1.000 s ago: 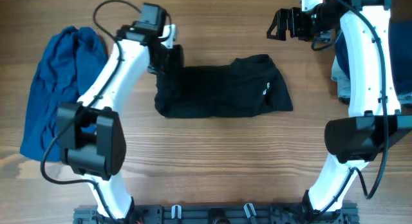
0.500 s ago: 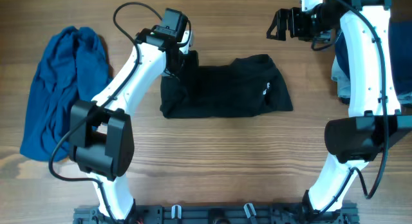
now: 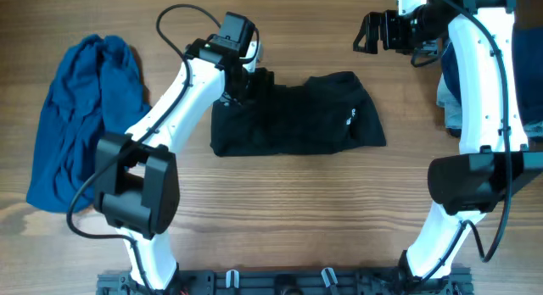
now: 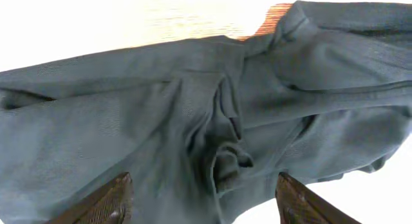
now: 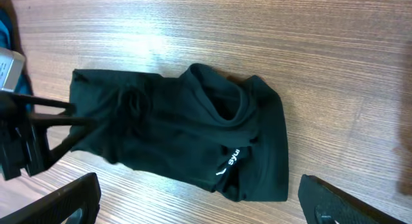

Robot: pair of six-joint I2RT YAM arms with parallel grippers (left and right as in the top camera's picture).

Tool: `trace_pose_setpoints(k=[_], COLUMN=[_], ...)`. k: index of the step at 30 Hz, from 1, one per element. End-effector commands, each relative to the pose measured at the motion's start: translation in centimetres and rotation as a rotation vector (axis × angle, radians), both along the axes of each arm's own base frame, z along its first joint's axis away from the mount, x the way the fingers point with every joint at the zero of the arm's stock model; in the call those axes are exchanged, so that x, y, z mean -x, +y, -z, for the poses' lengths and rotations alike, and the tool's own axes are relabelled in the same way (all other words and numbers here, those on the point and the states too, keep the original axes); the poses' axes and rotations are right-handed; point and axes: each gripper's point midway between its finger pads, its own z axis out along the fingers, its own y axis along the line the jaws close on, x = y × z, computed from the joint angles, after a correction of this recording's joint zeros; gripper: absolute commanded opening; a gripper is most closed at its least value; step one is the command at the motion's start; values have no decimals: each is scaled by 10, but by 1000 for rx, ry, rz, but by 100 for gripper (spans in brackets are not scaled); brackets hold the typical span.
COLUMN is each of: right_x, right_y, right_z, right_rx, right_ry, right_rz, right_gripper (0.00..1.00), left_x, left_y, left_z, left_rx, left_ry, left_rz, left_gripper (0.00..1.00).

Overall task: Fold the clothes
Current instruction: 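Grasp the strip's right end with the right gripper and fold leftward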

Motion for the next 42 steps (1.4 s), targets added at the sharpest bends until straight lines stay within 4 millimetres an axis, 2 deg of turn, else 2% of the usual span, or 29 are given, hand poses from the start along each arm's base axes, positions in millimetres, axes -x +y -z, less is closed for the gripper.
trace_pose_setpoints(k=[1, 5, 9, 12, 14, 17, 22, 25, 32, 37, 40, 42], right_x=[-2, -1, 1, 10, 18, 37, 52, 56, 51, 51, 51, 52], right_y=[-3, 2, 4, -2, -3, -2, 0, -1, -1, -16, -18, -18], right_z=[4, 2, 4, 17, 34, 80, 124, 142, 183, 210, 221, 226], right_rx=[11, -13, -12, 15, 19, 16, 2, 2, -2, 82, 88, 87], right_ry=[8, 11, 29, 97, 158, 288, 384, 401, 353, 327, 309, 304], right_rz=[9, 6, 25, 71, 77, 77, 121, 132, 129, 172, 174, 174], right_gripper=[99, 99, 98, 98, 98, 95, 92, 92, 92, 92, 92, 84], left_x=[-2, -11, -25, -24, -19, -9, -7, -7, -6, -6, -6, -6], left_y=[-13, 2, 40, 60, 66, 59, 50, 47, 46, 46, 46, 46], left_z=[-3, -12, -39, -56, -57, -48, -32, -24, -15, -15, -15, -15], left_rx=[24, 31, 76, 99, 92, 69, 17, -3, -10, -10, -10, -10], left_ry=[-10, -31, -58, -61, -46, -13, 2, 13, 33, 33, 33, 33], left_rz=[25, -20, -147, -187, -197, -151, -127, -120, -116, -117, -117, -117], left_gripper=[68, 64, 66, 68, 70, 70, 72, 72, 72, 72, 72, 72])
